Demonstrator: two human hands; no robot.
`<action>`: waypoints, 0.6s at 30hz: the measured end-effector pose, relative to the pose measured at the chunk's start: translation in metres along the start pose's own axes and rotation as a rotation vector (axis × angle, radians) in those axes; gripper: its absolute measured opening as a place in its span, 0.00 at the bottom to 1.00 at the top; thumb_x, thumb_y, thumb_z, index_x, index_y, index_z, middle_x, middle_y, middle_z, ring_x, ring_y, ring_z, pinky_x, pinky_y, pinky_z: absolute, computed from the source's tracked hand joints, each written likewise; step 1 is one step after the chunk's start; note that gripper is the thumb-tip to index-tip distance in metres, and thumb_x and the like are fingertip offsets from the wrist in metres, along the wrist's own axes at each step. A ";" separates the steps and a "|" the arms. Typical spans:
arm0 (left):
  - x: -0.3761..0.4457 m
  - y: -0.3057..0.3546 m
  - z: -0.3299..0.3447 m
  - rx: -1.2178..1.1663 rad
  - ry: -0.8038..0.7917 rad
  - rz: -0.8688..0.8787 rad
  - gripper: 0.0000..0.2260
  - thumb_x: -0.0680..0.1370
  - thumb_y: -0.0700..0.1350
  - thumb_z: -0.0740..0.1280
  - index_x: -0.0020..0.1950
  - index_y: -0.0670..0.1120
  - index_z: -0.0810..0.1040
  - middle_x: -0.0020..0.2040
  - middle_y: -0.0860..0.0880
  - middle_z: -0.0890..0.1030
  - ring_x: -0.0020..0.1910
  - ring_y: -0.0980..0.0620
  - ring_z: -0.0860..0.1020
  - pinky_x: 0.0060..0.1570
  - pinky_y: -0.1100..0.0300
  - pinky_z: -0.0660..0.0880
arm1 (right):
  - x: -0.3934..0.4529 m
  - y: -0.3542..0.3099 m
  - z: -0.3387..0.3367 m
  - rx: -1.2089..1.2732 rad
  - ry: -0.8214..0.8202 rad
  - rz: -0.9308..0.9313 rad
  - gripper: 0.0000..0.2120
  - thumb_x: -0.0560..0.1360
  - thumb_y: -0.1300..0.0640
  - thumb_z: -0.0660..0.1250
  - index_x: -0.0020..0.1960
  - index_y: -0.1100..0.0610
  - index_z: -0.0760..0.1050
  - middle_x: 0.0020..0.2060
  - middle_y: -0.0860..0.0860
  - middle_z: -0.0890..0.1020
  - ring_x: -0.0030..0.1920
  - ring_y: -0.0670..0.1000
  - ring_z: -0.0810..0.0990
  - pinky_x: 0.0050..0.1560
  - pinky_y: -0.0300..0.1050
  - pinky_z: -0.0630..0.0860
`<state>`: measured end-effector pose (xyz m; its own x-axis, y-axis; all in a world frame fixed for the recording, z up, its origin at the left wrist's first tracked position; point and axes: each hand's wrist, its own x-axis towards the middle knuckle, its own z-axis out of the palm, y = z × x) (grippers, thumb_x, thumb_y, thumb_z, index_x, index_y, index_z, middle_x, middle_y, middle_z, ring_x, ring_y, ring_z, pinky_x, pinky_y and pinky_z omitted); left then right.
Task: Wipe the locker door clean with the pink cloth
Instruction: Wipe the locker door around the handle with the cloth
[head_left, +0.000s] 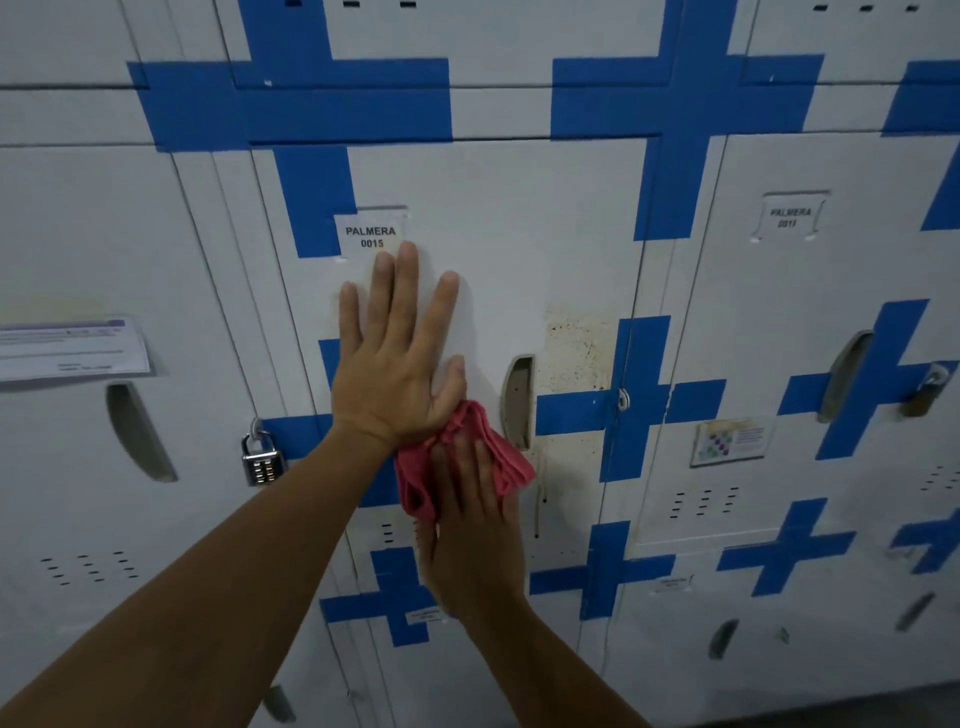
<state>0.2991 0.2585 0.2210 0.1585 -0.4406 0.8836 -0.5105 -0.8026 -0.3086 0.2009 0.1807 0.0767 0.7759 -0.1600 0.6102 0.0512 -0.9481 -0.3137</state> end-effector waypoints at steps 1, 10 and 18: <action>0.000 0.000 0.001 0.000 0.000 0.006 0.36 0.78 0.59 0.56 0.81 0.44 0.53 0.79 0.33 0.54 0.79 0.40 0.45 0.76 0.38 0.42 | -0.003 0.002 0.006 -0.005 -0.003 -0.001 0.31 0.82 0.46 0.55 0.80 0.49 0.45 0.79 0.50 0.53 0.79 0.53 0.51 0.75 0.43 0.32; 0.002 -0.002 -0.009 -0.049 -0.036 0.018 0.38 0.75 0.60 0.55 0.81 0.44 0.53 0.79 0.33 0.52 0.79 0.41 0.42 0.77 0.40 0.40 | -0.015 0.019 0.018 -0.058 -0.014 -0.024 0.34 0.79 0.42 0.57 0.80 0.49 0.47 0.77 0.50 0.56 0.78 0.52 0.50 0.77 0.54 0.46; -0.001 0.004 0.004 0.067 0.023 0.004 0.36 0.77 0.59 0.56 0.81 0.44 0.51 0.78 0.34 0.54 0.80 0.39 0.45 0.77 0.41 0.39 | -0.064 0.066 0.027 -0.146 -0.139 0.169 0.35 0.73 0.41 0.64 0.76 0.50 0.60 0.70 0.53 0.72 0.71 0.59 0.68 0.72 0.57 0.58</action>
<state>0.3003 0.2537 0.2176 0.1367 -0.4347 0.8901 -0.4532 -0.8265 -0.3340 0.1721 0.1360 -0.0026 0.8453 -0.2900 0.4487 -0.1701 -0.9423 -0.2885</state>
